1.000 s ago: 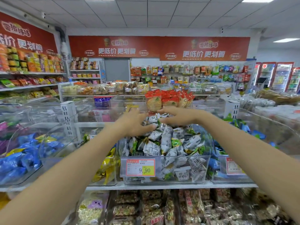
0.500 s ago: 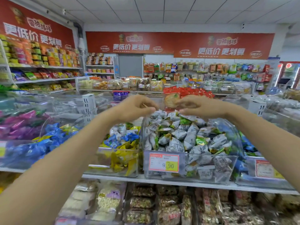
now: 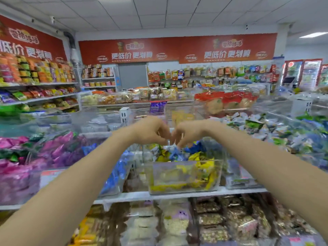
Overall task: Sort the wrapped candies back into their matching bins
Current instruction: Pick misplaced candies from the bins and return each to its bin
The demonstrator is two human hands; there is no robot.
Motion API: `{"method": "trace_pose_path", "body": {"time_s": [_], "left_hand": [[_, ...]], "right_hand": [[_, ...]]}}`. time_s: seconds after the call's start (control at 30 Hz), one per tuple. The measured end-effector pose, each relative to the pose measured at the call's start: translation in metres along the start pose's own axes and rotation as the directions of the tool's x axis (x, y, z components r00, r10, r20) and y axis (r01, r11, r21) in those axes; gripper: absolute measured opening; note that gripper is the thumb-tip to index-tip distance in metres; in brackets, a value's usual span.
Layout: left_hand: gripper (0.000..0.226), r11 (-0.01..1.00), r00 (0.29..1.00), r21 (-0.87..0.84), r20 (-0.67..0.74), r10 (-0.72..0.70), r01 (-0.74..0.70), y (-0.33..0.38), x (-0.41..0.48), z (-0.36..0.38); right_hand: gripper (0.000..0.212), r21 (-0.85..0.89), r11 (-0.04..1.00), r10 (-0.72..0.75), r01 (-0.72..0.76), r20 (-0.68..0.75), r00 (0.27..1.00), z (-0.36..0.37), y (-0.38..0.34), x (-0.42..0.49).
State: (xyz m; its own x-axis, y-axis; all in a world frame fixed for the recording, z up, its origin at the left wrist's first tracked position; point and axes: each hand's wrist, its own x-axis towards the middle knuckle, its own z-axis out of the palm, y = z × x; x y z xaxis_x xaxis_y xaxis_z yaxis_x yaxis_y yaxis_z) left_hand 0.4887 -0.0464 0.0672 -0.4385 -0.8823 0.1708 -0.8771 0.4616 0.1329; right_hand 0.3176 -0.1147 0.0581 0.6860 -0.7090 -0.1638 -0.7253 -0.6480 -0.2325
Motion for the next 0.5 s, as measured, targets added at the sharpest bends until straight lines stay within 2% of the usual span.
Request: {"method": "trace_pose_path", "body": {"time_s": [0.07, 0.17, 0.2, 0.37, 0.4, 0.5], "left_hand": [[0.018, 0.998, 0.998, -0.026, 0.018, 0.061, -0.061, -0.006, 0.002, 0.001], [0.021, 0.988, 0.993, -0.098, 0.021, 0.12, -0.117, -0.018, 0.004, 0.003], [0.023, 0.985, 0.991, -0.116, 0.017, 0.132, -0.129, -0.02, 0.005, 0.002], [0.053, 0.957, 0.989, -0.255, -0.09, 0.12, -0.139, -0.028, 0.009, -0.001], [0.052, 0.945, 0.987, -0.296, -0.114, 0.111, -0.141, -0.028, 0.01, -0.002], [0.028, 0.886, 0.984, -0.436, -0.144, 0.108, -0.161, -0.023, 0.011, -0.002]], "right_hand": [[0.029, 0.011, 0.999, 0.046, -0.046, 0.024, 0.999, 0.011, -0.002, 0.01], [0.008, 0.034, 0.995, 0.092, -0.092, 0.001, 0.996, 0.015, -0.003, 0.006], [0.007, 0.059, 0.993, 0.098, -0.098, -0.008, 0.995, 0.013, -0.003, 0.002], [0.01, 0.298, 0.955, 0.074, 0.012, -0.278, 0.958, -0.016, -0.006, -0.029], [0.013, 0.332, 0.942, 0.064, 0.05, -0.323, 0.944, -0.023, -0.01, -0.036], [0.018, 0.425, 0.892, 0.037, 0.154, -0.407, 0.913, -0.035, -0.019, -0.046]]}}
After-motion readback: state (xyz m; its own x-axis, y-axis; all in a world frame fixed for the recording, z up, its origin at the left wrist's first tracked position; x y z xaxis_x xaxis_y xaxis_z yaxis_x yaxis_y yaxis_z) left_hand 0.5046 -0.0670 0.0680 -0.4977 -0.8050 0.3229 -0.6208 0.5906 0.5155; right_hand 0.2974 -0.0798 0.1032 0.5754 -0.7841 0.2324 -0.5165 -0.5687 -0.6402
